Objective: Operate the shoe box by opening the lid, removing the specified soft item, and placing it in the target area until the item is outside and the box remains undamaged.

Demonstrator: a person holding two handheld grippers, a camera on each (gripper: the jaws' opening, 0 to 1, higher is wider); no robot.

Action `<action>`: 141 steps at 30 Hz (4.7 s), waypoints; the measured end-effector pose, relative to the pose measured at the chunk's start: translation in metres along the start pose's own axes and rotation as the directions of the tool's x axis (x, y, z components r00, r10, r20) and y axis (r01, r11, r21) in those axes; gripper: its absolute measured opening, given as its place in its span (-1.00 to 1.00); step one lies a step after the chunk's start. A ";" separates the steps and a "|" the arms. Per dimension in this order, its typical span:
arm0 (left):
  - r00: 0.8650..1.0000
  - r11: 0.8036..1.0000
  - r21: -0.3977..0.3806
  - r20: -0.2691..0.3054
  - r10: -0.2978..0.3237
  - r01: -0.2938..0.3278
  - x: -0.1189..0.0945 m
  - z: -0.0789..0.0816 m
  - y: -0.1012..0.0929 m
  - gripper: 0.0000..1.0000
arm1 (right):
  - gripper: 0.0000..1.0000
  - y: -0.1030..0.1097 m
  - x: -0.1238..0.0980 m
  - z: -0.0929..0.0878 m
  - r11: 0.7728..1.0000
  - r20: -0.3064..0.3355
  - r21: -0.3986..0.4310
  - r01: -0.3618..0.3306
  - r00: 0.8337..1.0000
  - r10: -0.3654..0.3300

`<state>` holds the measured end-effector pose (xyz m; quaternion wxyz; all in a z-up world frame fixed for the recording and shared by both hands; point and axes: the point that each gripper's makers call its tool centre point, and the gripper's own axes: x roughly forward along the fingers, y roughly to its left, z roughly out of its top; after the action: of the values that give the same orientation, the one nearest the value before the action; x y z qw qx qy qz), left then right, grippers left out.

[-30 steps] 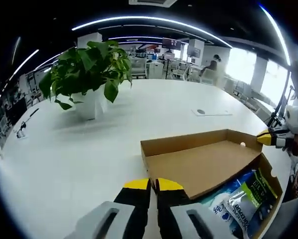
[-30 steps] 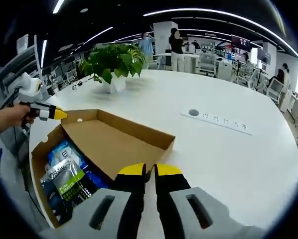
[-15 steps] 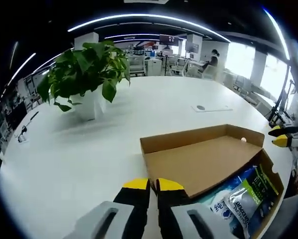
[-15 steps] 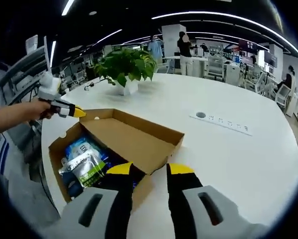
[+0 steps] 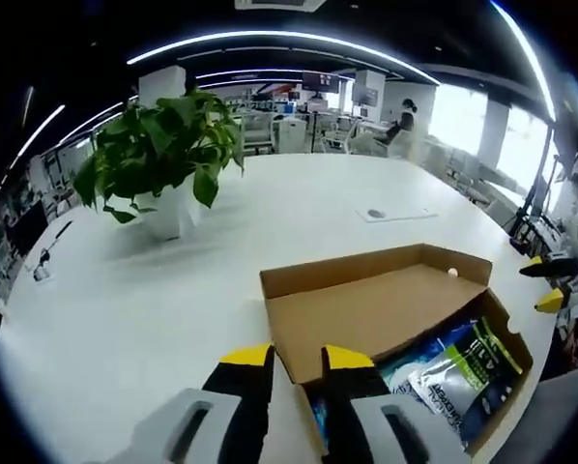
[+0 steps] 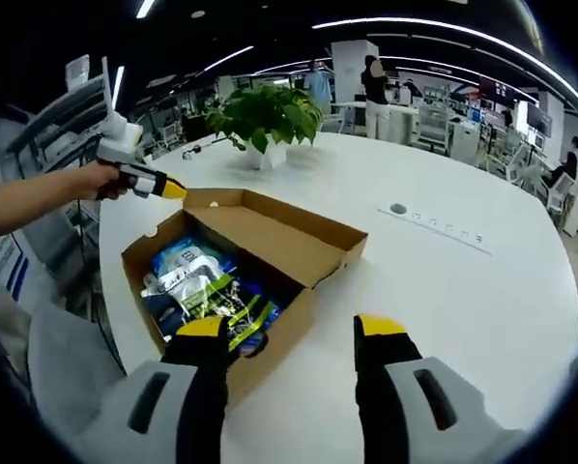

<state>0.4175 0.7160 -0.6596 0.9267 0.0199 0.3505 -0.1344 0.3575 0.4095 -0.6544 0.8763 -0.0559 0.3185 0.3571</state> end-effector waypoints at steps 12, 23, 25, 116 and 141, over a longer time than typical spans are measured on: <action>0.995 0.996 0.024 -0.060 -0.080 0.082 -0.020 -0.018 -0.033 -0.48 | 0.13 0.004 -0.022 -0.007 1.000 0.010 0.014 -0.016 1.000 0.016; 0.964 0.976 -0.033 -0.155 -0.217 0.214 -0.025 -0.052 -0.075 -0.43 | 0.37 0.016 -0.031 -0.017 0.999 -0.006 0.015 -0.048 0.999 0.048; 0.955 0.970 -0.044 -0.171 -0.241 0.237 -0.025 -0.059 -0.083 -0.42 | 0.43 0.021 -0.032 -0.022 0.998 -0.031 -0.007 -0.060 0.998 0.060; 0.901 0.882 -0.335 -0.166 -0.402 0.332 -0.016 -0.099 -0.115 -1.00 | -0.43 0.078 0.095 -0.035 0.978 -0.246 0.098 -0.182 0.948 0.201; 0.913 0.891 -0.312 -0.135 -0.385 0.330 -0.028 -0.088 -0.120 -1.00 | -1.00 0.077 0.085 -0.021 0.985 -0.178 0.126 -0.118 0.974 0.140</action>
<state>0.3089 0.6185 -0.7003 0.8406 -0.1646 0.4518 -0.2492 0.3411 0.5098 -0.7119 0.8194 -0.0177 0.4220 0.3875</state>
